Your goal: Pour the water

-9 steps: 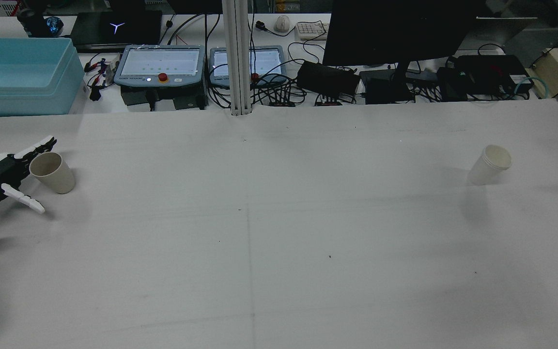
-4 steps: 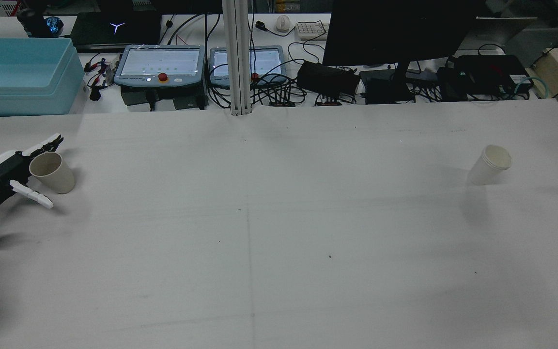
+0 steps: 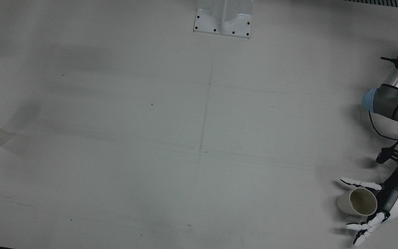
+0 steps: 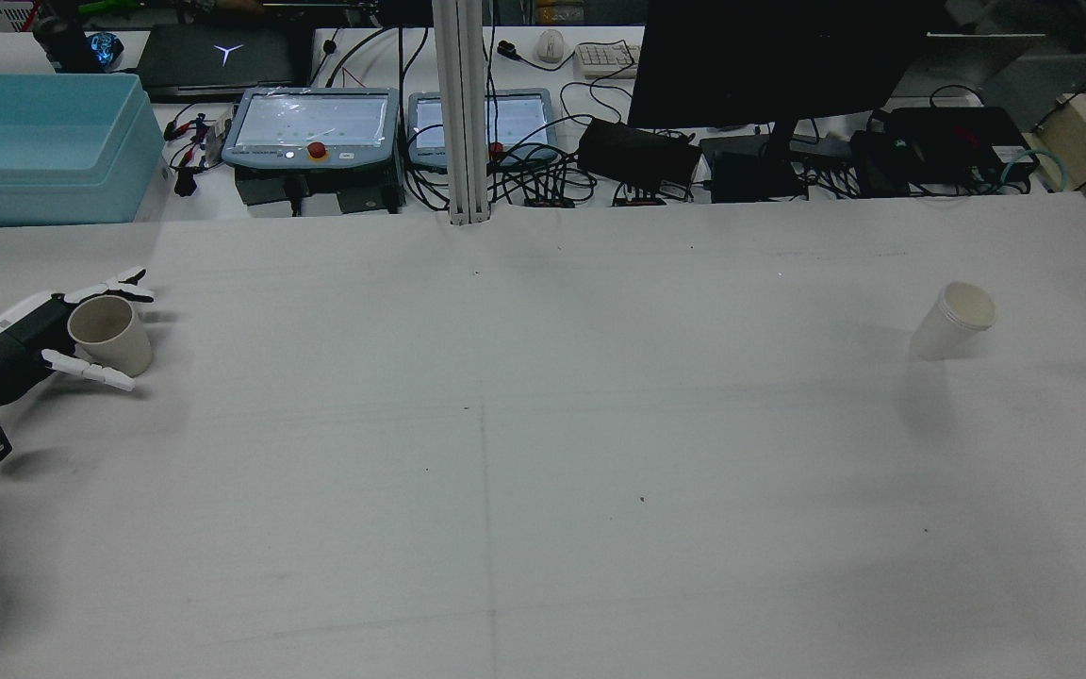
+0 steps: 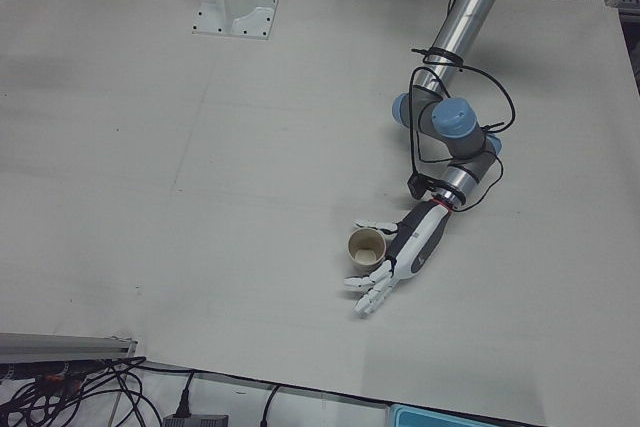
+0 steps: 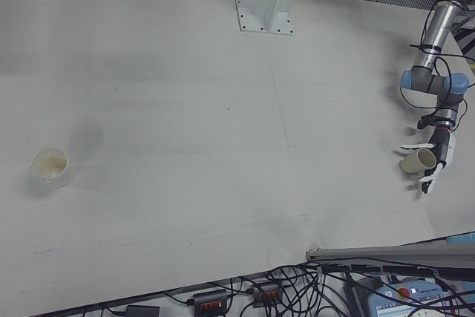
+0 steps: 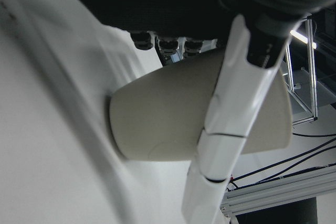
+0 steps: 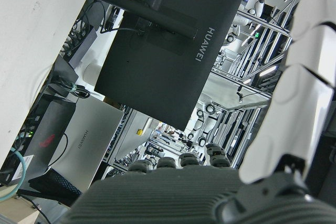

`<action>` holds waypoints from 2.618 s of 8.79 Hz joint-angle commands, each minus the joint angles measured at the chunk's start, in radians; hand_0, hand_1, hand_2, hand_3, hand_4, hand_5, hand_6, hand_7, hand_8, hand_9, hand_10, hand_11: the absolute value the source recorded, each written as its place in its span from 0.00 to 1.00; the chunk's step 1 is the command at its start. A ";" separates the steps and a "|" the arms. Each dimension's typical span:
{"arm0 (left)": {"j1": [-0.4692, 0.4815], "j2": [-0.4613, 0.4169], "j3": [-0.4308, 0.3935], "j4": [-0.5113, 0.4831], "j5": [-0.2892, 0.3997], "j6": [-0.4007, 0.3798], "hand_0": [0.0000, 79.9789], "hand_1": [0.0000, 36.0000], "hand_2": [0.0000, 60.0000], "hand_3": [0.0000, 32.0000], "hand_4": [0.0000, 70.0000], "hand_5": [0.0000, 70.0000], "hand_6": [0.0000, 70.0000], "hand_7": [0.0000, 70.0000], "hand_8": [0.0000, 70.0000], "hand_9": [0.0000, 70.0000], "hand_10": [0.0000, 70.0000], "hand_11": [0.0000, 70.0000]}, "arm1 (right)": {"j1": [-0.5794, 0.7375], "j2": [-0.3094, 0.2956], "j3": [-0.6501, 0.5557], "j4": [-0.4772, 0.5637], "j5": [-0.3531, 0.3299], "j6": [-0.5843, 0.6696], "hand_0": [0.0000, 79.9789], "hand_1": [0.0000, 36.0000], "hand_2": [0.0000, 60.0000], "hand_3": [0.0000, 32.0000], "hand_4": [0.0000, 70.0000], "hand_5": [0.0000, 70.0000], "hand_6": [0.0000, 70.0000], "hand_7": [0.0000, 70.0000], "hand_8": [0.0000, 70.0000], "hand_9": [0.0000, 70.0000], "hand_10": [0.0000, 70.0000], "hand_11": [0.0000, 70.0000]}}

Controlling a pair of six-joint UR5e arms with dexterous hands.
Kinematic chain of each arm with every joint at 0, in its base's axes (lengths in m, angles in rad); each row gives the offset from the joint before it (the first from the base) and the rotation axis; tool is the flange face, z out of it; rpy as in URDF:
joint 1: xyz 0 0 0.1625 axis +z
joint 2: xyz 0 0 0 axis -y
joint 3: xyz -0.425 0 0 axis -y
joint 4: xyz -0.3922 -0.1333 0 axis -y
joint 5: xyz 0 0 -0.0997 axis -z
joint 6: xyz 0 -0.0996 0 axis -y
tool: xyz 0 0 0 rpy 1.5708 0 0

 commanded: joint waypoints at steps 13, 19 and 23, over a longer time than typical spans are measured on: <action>-0.011 -0.038 -0.258 0.333 -0.065 -0.259 1.00 0.90 0.00 0.00 0.76 1.00 0.15 0.26 0.10 0.04 0.03 0.09 | -0.049 0.102 -0.540 0.445 0.001 -0.004 0.63 0.72 0.63 0.00 0.06 0.18 0.04 0.08 0.04 0.02 0.01 0.05; -0.034 -0.036 -0.258 0.335 -0.051 -0.262 1.00 0.51 0.00 0.00 0.71 1.00 0.15 0.28 0.09 0.04 0.02 0.05 | -0.176 0.136 -0.541 0.446 0.056 -0.092 0.64 0.49 0.01 0.07 0.00 0.14 0.01 0.06 0.03 0.00 0.00 0.00; -0.048 -0.010 -0.272 0.328 -0.051 -0.261 1.00 0.50 0.00 0.00 0.68 1.00 0.14 0.28 0.09 0.05 0.01 0.04 | -0.331 0.177 -0.610 0.448 0.161 -0.112 0.64 0.49 0.00 0.06 0.00 0.12 0.00 0.02 0.02 0.00 0.00 0.00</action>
